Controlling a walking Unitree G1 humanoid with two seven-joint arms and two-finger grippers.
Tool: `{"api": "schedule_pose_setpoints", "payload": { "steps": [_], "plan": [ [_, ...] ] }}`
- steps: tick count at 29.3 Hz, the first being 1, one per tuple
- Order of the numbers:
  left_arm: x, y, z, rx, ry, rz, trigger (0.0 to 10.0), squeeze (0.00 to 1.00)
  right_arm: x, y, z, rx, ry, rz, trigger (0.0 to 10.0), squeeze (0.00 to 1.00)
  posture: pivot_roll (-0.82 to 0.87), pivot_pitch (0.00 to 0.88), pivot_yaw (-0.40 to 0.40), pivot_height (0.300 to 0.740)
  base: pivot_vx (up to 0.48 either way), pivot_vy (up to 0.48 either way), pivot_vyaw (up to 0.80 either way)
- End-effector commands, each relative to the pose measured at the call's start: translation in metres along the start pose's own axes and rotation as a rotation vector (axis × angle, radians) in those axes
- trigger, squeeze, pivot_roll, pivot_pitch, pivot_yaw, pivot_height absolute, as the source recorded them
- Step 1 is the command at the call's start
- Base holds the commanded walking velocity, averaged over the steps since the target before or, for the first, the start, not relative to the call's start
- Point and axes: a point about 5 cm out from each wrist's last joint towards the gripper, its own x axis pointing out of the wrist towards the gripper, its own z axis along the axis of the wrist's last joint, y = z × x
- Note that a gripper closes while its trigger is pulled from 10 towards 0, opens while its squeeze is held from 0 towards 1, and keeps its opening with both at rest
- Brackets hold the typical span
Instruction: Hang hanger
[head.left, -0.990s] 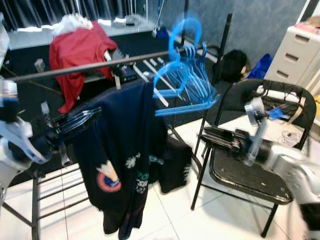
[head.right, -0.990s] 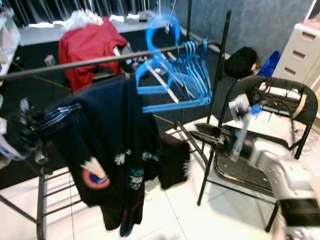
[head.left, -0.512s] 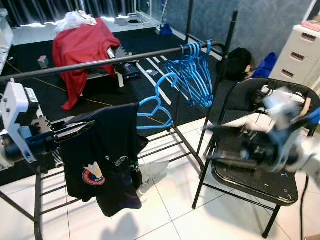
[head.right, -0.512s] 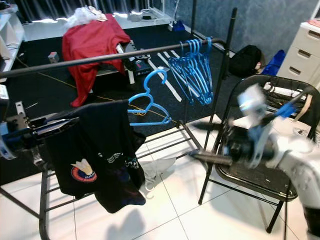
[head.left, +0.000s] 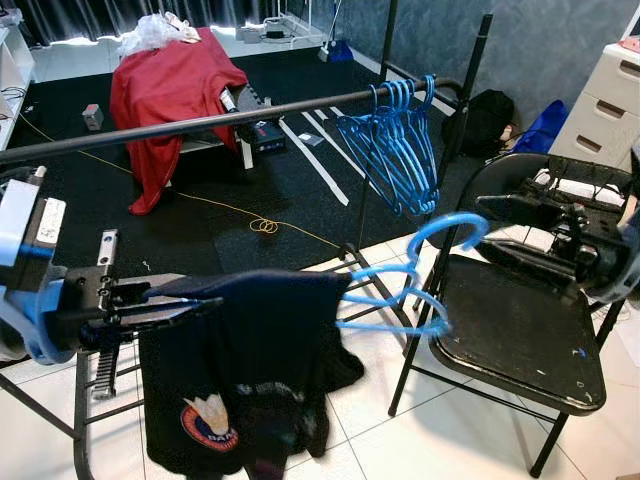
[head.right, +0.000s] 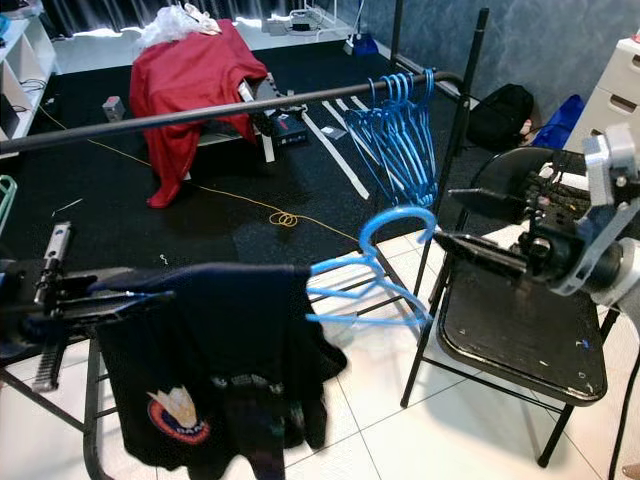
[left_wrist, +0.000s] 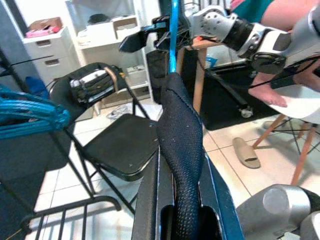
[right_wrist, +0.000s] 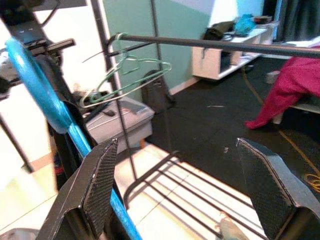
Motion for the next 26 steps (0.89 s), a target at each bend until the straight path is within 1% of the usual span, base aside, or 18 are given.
{"api": "schedule_pose_setpoints", "payload": {
  "steps": [1,3,4,5,7,10,12,13,14,16,18,19,24,25,26],
  "plan": [
    [0.006,-0.002,0.004,0.01,0.002,-0.051,10.0,0.0,0.008,0.009,-0.002,0.019,0.019,0.08,10.0,0.0,-0.06,0.045,-0.003,0.74,0.0,0.0,0.0],
    [0.008,-0.003,0.003,0.007,-0.002,-0.074,10.0,0.0,0.012,0.019,-0.003,0.052,0.039,0.194,10.0,0.0,-0.06,0.045,-0.003,0.74,0.0,0.0,0.0],
    [0.009,-0.003,0.003,0.006,-0.004,-0.08,10.0,0.0,0.012,0.022,-0.003,0.061,0.048,0.225,10.0,0.0,-0.06,0.045,-0.003,0.74,0.0,0.0,0.0],
    [0.009,-0.003,0.003,0.006,-0.004,-0.08,10.0,0.0,0.012,0.022,-0.003,0.061,0.048,0.225,10.0,0.0,-0.06,0.045,-0.003,0.74,0.0,0.0,0.0],
    [0.011,-0.003,0.004,0.004,-0.012,-0.094,10.0,0.0,0.014,0.025,-0.006,0.068,0.087,0.265,10.0,0.0,-0.07,0.041,-0.005,0.74,0.0,0.0,0.0],
    [0.013,-0.005,0.005,-0.005,-0.019,-0.107,10.0,0.0,0.017,0.024,-0.012,0.059,0.145,0.288,10.0,0.0,-0.07,0.045,-0.005,0.74,0.0,0.0,0.0],
    [0.016,-0.006,0.006,-0.011,-0.034,-0.118,10.0,0.0,0.024,0.022,-0.026,0.037,0.217,0.276,10.0,0.0,-0.07,0.048,-0.005,0.74,0.0,0.0,0.0],
    [0.016,-0.006,0.006,-0.011,-0.034,-0.118,10.0,0.0,0.024,0.022,-0.026,0.037,0.217,0.276,10.0,0.0,-0.07,0.048,-0.005,0.74,0.0,0.0,0.0],
    [0.017,-0.007,0.007,-0.014,-0.044,-0.127,10.0,0.0,0.028,0.022,-0.032,0.028,0.255,0.275,10.0,0.0,-0.07,0.048,-0.005,0.74,0.0,0.0,0.0],
    [0.02,-0.007,0.007,-0.011,-0.045,-0.133,10.0,0.0,0.033,0.025,-0.043,0.031,0.32,0.295,10.0,0.0,-0.07,0.051,-0.005,0.74,0.0,0.0,0.0],
    [0.02,-0.007,0.008,-0.01,-0.049,-0.135,10.0,0.0,0.036,0.024,-0.044,0.034,0.305,0.289,10.0,0.0,-0.07,0.051,-0.005,0.74,0.0,0.0,0.0],
    [0.022,-0.006,0.008,-0.01,-0.057,-0.14,10.0,0.0,0.041,0.022,-0.042,0.029,0.269,0.28,0.9,0.0,-0.06,0.054,-0.003,0.74,0.0,0.0,0.0],
    [0.023,-0.007,0.009,-0.011,-0.063,-0.145,10.0,0.0,0.045,0.021,-0.041,0.012,0.25,0.28,0.9,0.0,-0.06,0.054,-0.003,0.74,0.0,0.0,0.0],
    [0.024,-0.005,0.007,-0.011,-0.06,-0.141,10.0,0.0,0.049,0.02,-0.038,0.007,0.216,0.288,0.0,0.0,-0.07,0.054,-0.003,0.74,0.0,0.0,0.0],
    [0.024,-0.005,0.007,-0.011,-0.06,-0.141,10.0,0.0,0.049,0.02,-0.038,0.007,0.216,0.288,0.0,0.0,-0.07,0.054,-0.003,0.74,0.0,0.0,0.0]
  ]
}}
